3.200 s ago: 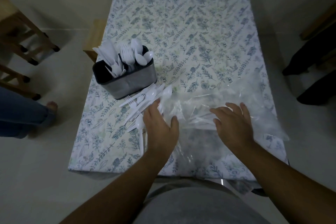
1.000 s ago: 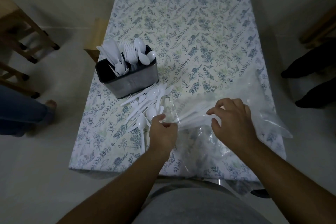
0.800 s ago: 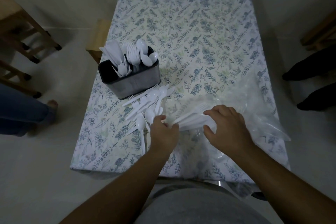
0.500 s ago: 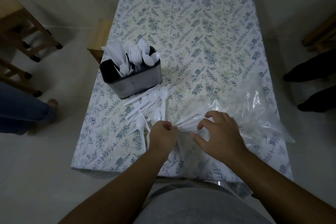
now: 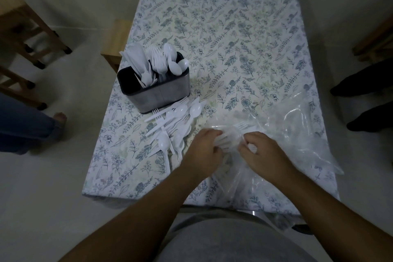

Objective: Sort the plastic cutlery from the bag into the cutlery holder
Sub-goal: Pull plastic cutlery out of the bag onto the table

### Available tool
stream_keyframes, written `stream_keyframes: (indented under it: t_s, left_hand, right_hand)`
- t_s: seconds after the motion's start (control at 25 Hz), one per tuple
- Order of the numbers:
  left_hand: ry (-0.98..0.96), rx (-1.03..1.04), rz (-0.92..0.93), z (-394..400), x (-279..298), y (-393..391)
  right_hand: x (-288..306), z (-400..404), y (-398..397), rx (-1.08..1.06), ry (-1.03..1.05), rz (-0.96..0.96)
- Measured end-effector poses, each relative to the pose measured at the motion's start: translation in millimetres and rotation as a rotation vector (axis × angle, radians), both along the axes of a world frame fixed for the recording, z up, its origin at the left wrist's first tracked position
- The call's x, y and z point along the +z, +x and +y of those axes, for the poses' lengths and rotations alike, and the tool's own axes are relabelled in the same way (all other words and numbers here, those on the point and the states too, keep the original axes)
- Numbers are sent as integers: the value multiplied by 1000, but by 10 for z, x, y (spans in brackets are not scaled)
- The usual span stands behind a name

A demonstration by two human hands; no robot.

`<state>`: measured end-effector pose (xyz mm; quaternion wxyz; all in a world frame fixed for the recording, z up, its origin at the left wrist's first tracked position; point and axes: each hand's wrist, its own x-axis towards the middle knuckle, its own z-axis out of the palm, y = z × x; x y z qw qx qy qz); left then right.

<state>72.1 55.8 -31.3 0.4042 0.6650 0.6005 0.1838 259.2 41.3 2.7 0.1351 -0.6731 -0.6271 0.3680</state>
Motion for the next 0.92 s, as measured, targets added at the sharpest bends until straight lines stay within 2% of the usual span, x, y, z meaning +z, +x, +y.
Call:
stream_keyframes:
  t_s: [0.16,0.24,0.32,0.48,0.64,0.8,0.92]
  left_hand:
    - [89,-184,384,46,-211,184]
    - [99,-195,577,114,-279,305]
    - [145,-191,693,170,-306,379]
    - [226,-313,745,179,-341,415]
    - [164,-421,784,202,-255,443]
    - [43,-377,522,299,-83,395]
    - [-89,-346,418,337,25,362]
  right_hand:
    - [108,72,79,-101,14,112]
    - [147,93,82,-140,-17,176]
    - [176,109,93,-172,-46,211]
    - [204,83,67,-216,-13,220]
    - [151,78,82,-250,-24,227]
    - [140,106,102,-208,-2,257]
    - [108,144,66,-146,12,299]
